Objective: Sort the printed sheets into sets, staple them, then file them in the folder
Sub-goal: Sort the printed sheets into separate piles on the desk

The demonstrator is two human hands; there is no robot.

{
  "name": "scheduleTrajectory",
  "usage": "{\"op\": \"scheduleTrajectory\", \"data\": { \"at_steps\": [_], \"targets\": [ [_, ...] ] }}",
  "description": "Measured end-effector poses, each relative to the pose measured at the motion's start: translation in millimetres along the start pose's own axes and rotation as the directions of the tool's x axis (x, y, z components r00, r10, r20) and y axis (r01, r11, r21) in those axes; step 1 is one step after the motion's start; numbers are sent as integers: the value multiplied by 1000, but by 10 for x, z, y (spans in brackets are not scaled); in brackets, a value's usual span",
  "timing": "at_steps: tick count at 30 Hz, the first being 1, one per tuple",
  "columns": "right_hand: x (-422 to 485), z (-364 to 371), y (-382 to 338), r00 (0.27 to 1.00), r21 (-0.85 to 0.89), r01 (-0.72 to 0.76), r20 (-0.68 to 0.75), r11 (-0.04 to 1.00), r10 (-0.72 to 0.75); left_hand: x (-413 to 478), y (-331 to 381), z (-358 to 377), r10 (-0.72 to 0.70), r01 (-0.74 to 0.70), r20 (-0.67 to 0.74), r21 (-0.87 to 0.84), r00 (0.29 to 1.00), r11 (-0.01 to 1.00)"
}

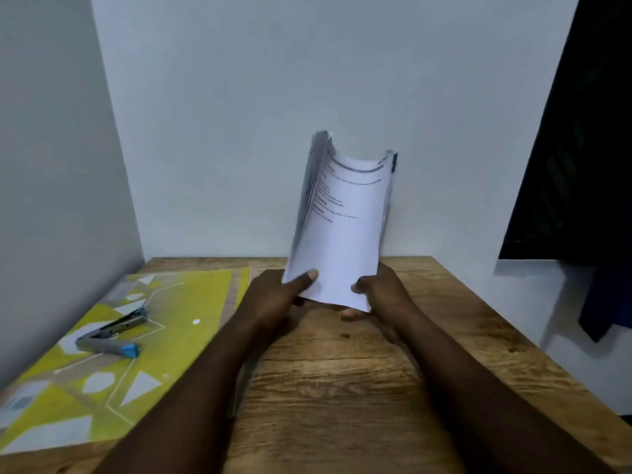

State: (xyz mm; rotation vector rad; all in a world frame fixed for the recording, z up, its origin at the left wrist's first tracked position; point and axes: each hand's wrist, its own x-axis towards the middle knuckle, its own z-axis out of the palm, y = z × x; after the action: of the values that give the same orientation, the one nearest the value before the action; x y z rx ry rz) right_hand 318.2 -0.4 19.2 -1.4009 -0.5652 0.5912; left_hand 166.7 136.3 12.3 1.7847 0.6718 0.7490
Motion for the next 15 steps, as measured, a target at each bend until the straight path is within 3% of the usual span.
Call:
{"op": "scheduleTrajectory", "data": {
  "at_steps": [5,10,15],
  "targets": [
    [-101,-77,-67,981,168,-107,176,980,77,30,-28,-3,-79,97,70,-317,994,944],
    [-93,29,14,970,232,-175,207,957,127,-5,-39,73,-68,105,99,-430,993,897],
    [-86,142,41,945,291,-197,310,936,103,-26,-24,270,-21,111,143,-657,990,746]
  ]
}}
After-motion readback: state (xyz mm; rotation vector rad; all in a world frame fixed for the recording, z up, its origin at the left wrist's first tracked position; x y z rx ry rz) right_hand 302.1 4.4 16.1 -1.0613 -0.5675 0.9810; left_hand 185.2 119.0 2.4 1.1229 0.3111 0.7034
